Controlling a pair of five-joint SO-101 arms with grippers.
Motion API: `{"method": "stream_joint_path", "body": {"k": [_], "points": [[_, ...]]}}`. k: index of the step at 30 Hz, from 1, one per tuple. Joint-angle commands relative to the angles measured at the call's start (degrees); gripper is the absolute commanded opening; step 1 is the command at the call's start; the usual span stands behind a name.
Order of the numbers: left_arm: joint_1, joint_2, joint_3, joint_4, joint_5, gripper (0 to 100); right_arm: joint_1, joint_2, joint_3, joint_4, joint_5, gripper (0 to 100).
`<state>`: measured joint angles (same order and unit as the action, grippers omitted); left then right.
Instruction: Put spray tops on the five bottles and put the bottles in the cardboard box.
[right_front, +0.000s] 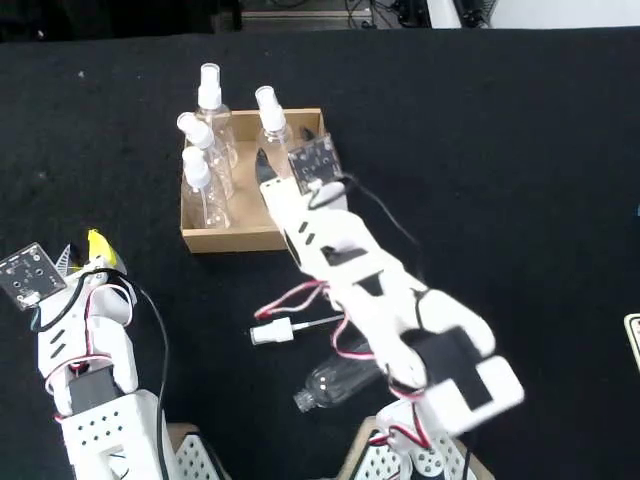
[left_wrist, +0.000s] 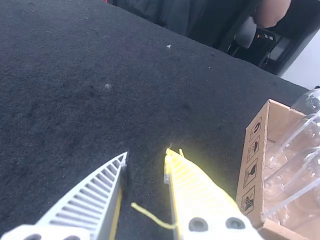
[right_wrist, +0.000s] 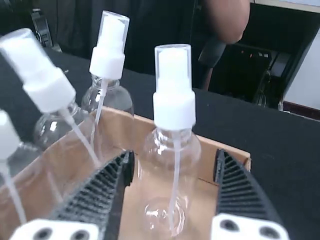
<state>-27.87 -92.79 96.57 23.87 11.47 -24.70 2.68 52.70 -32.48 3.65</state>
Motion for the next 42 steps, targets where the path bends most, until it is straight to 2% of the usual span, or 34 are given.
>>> {"method": "stream_joint_path", "body": {"k": [1, 4, 11, 14, 18, 23, 25, 29, 33, 35, 37, 42], "points": [[0.0, -0.7, 1.4, -1.3, -0.3, 10, -0.4, -12.0, 5.1, 0.6, 0.2, 21.9], [0.0, -0.7, 1.4, -1.3, -0.3, 10, 0.2, -18.9, 8.7, 6.2, 0.2, 21.9], [0.0, -0.8, 1.4, -1.2, -0.3, 10, 3.6, -31.4, 2.4, 37.9, -0.3, 21.8], [0.0, -0.8, 1.4, -1.2, -0.3, 10, 5.3, -31.7, -2.2, 45.6, -1.0, 21.8], [0.0, -0.9, 1.4, -1.1, -0.3, 10, 6.2, -30.1, -7.7, 55.3, -6.3, 21.8], [0.0, -0.9, 1.4, -1.1, -0.3, 10, 7.6, -30.3, -17.4, 74.6, -8.7, 21.1], [0.1, -0.9, 1.4, -1.1, -0.3, 10, 9.8, -31.3, -21.4, 83.1, -8.7, 16.8], [0.2, -0.9, 1.4, -1.1, -0.3, 10, 15.0, -33.6, -27.4, 99.3, -6.7, 5.2], [0.1, -0.9, 1.4, -1.0, -0.3, 10, 18.1, -35.4, -29.6, 113.3, 5.7, 4.0], [0.1, -0.9, 1.4, -1.0, -0.3, 10, 19.4, -35.3, -29.4, 117.0, 8.4, 4.1], [0.1, -0.9, 1.4, -1.0, -0.3, 10, 20.0, -34.7, -29.1, 117.4, 7.3, 4.1], [0.2, -0.5, 1.4, -1.0, -0.3, 10, 16.9, -30.8, -27.3, 108.6, -1.2, 4.3]]}}
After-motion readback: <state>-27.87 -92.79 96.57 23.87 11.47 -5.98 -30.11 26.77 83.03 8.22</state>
